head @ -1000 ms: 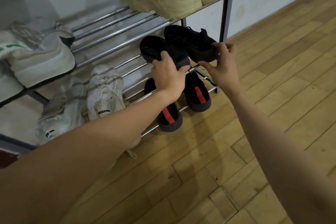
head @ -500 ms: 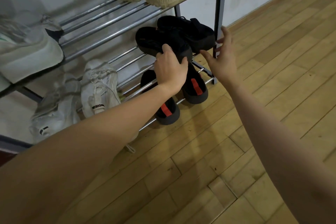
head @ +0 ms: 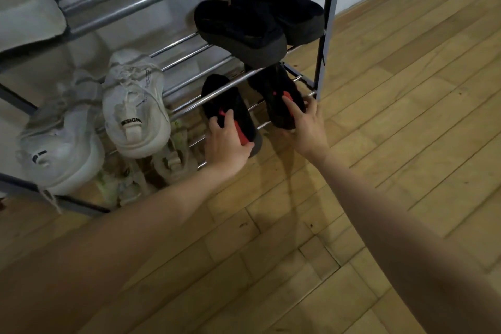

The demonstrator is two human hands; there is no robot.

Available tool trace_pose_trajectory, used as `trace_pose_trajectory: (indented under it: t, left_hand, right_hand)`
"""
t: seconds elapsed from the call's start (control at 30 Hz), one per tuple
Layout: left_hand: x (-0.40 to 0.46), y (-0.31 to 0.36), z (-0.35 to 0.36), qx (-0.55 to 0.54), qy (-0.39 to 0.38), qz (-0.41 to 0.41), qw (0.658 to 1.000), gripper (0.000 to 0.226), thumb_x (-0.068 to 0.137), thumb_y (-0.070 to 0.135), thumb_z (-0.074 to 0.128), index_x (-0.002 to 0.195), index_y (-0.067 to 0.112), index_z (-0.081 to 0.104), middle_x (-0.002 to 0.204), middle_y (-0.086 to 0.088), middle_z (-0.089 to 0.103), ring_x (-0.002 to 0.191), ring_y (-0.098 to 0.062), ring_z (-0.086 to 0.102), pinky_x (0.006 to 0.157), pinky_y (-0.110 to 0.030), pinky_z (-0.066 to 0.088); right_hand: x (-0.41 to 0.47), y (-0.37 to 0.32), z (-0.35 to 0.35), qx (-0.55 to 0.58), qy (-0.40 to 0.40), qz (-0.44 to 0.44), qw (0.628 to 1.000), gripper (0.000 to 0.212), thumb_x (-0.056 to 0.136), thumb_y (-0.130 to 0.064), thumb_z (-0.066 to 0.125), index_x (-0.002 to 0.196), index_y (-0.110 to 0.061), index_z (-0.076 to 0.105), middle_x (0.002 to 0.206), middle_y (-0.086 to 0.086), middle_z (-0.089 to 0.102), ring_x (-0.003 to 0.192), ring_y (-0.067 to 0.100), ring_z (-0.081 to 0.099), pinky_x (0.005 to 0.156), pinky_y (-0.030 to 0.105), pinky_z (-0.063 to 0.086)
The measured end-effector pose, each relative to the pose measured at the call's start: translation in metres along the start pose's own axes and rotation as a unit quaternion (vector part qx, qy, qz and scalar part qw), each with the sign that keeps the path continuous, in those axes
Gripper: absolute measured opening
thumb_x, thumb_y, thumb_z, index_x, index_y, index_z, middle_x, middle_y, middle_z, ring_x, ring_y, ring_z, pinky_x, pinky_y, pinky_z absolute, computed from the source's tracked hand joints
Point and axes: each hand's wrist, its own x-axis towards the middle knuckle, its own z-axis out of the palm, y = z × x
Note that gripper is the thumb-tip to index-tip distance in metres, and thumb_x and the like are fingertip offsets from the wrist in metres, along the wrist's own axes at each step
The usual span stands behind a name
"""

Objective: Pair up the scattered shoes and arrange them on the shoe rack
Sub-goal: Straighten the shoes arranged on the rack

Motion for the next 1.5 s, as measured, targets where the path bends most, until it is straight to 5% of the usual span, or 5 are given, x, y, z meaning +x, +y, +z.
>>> trace_pose_trajectory:
  t: [0.17, 0.43, 1.17, 1.37, 1.5]
  left_hand:
    - [0.013, -0.015, 0.000, -0.038, -0.066, -0.023, 0.997, 0.087, 0.077, 0.037, 0.076, 0.148, 0.022, 0.027, 0.148, -0.015, 0.029, 0.132, -0.034, 0.040, 0.104, -0.040, 0.037]
    - [0.014, -0.021, 0.008, -0.037, -0.044, -0.030, 0.998, 0.048, 0.076, 0.037, 0.076, 0.115, 0.016, 0.057, 0.153, -0.013, 0.028, 0.129, -0.031, 0.045, 0.094, -0.036, 0.043]
    - [0.005, -0.016, 0.019, -0.129, 0.007, -0.053, 0.990, 0.023, 0.074, 0.023, 0.080, 0.082, 0.012, 0.061, 0.152, -0.011, 0.035, 0.137, -0.025, 0.038, 0.098, -0.027, 0.035]
    - [0.013, 0.011, 0.022, -0.147, 0.050, 0.000, 0.988, 0.015, 0.082, 0.014, 0.072, 0.078, 0.006, 0.060, 0.086, 0.000, 0.058, 0.086, -0.017, 0.055, 0.064, -0.020, 0.038]
    - [0.023, 0.015, 0.027, -0.136, 0.047, 0.026, 0.989, 0.015, 0.082, 0.013, 0.071, 0.082, 0.002, 0.060, 0.081, -0.001, 0.055, 0.076, -0.015, 0.051, 0.057, -0.018, 0.039]
  right_hand:
    - [0.009, 0.002, 0.007, 0.015, -0.002, 0.011, 1.000, 0.067, 0.088, -0.031, 0.067, 0.148, -0.029, 0.036, 0.155, 0.017, 0.022, 0.140, 0.038, 0.024, 0.116, 0.051, 0.026]
    - [0.035, 0.018, -0.006, 0.019, 0.005, -0.056, 0.998, 0.057, 0.085, -0.023, 0.069, 0.139, -0.014, 0.051, 0.154, 0.018, 0.029, 0.142, 0.037, 0.028, 0.115, 0.051, 0.029]
    - [0.042, 0.026, -0.008, 0.057, 0.059, 0.046, 0.996, 0.056, 0.088, -0.009, 0.062, 0.142, -0.018, 0.047, 0.153, 0.011, 0.027, 0.143, 0.031, 0.025, 0.115, 0.043, 0.033]
    - [0.039, 0.033, -0.013, 0.040, 0.054, 0.031, 0.997, 0.055, 0.089, 0.000, 0.059, 0.141, -0.015, 0.049, 0.149, 0.012, 0.033, 0.141, 0.030, 0.030, 0.114, 0.042, 0.035]
    - [0.040, 0.031, -0.012, 0.032, 0.059, 0.041, 0.997, 0.053, 0.090, -0.003, 0.060, 0.140, -0.015, 0.050, 0.147, 0.011, 0.036, 0.140, 0.029, 0.031, 0.111, 0.039, 0.036]
